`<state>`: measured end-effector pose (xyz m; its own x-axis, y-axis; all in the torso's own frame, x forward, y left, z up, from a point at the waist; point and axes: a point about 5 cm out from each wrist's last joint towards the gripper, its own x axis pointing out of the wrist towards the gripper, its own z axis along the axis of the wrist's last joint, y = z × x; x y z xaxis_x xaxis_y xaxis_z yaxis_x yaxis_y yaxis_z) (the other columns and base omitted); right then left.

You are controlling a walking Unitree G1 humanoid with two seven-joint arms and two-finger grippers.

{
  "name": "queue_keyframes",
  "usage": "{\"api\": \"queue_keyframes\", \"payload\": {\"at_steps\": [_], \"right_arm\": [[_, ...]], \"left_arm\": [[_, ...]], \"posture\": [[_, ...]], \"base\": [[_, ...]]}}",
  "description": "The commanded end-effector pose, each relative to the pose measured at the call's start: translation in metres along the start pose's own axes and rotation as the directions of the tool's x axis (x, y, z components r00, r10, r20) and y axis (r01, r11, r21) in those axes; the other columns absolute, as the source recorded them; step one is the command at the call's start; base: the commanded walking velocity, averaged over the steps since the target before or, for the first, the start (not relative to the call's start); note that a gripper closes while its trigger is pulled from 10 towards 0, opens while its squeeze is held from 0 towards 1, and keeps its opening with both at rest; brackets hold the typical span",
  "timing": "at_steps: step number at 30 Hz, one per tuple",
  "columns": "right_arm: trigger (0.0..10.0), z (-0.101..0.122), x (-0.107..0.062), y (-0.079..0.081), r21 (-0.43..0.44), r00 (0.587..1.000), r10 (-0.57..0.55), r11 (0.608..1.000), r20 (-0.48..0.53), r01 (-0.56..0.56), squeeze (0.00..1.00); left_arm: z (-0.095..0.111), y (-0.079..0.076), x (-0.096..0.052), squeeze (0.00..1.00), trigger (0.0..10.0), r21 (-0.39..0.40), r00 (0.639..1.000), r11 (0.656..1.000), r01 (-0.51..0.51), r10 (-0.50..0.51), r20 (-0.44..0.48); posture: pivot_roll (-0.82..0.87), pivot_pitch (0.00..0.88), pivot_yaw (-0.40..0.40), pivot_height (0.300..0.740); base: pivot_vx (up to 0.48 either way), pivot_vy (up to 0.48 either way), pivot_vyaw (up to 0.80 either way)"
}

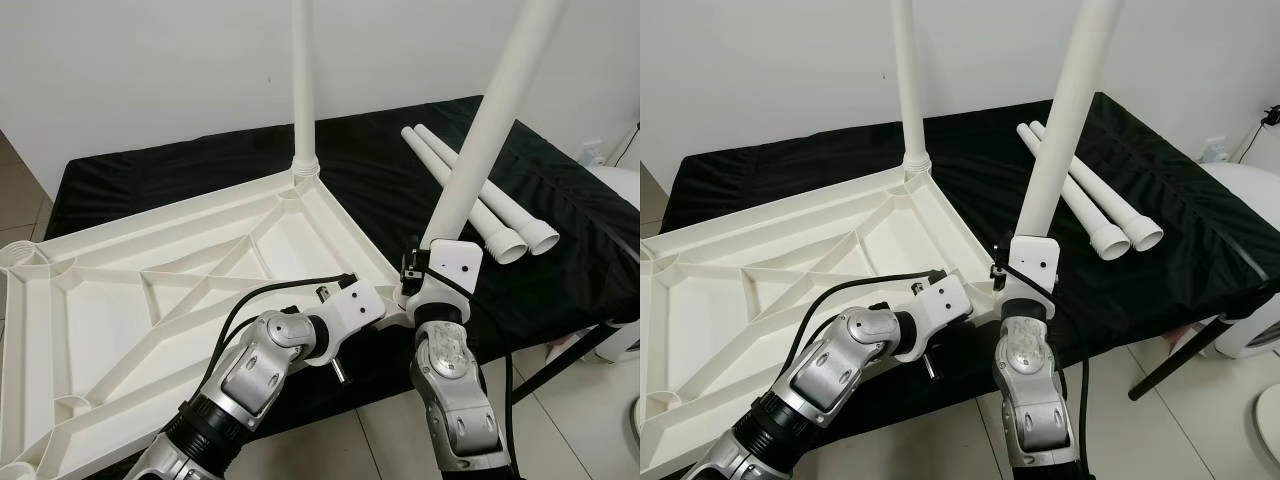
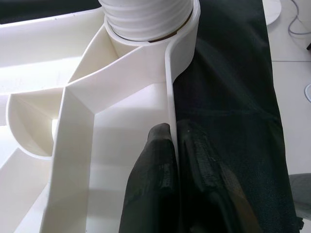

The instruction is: Building children table

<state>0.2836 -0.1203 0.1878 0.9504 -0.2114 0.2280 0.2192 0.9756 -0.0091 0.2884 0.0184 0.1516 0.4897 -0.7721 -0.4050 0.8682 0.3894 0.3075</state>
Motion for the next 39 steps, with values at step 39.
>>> {"api": "queue_keyframes", "payload": {"at_steps": [39], "right_arm": [[10.0, -0.056, -0.021, -0.048, 0.07, 0.973, 0.217, 0.975, -0.084, -0.212, 0.0]], "left_arm": [[0.018, 0.018, -0.011, 0.0, 10.0, 0.063, 0.993, 0.993, -0.102, 0.098, 0.062]], "posture": [[-0.12, 0.107, 0.064, 0.74]], "base": [[0.0, 0.0, 0.0]]}}
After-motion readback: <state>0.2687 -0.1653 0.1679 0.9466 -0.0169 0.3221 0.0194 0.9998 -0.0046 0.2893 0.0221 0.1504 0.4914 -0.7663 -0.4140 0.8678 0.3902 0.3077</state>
